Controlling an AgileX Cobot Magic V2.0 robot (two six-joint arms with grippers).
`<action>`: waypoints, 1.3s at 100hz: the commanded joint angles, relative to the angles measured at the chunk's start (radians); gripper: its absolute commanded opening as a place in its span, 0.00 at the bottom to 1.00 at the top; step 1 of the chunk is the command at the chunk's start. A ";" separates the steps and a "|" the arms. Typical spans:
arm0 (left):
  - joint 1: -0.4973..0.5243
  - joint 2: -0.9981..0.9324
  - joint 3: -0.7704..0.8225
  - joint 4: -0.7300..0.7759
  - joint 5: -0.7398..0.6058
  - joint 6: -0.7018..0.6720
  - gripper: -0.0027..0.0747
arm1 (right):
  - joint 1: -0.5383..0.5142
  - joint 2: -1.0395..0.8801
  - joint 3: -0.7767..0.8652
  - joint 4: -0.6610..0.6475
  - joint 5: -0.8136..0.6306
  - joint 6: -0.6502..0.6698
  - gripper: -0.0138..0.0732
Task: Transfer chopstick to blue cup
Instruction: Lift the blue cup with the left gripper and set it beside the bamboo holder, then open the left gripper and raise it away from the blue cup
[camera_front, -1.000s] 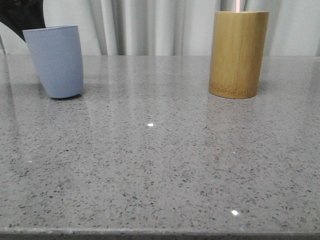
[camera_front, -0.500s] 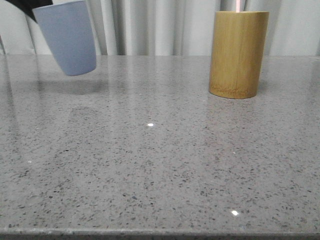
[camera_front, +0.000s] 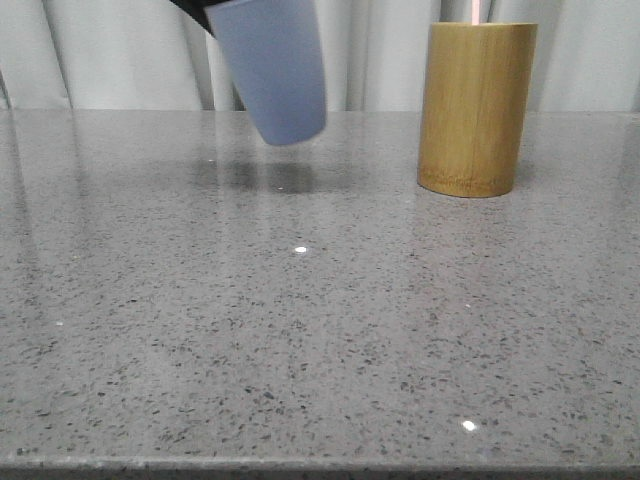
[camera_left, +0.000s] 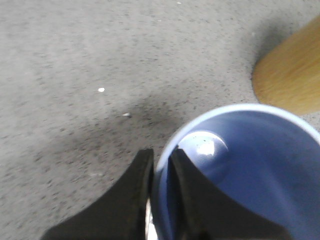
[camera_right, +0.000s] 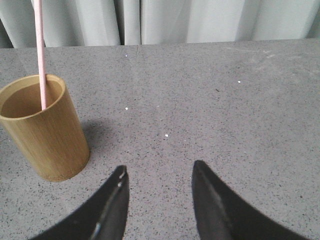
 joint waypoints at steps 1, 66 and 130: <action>-0.034 -0.023 -0.058 -0.024 -0.046 -0.004 0.09 | -0.004 0.007 -0.036 -0.002 -0.081 -0.003 0.53; -0.062 0.028 -0.081 -0.007 -0.038 -0.004 0.36 | -0.004 0.007 -0.036 -0.002 -0.082 -0.003 0.53; -0.060 -0.032 -0.097 0.016 -0.005 -0.004 0.42 | -0.004 0.007 -0.036 -0.002 -0.089 -0.003 0.53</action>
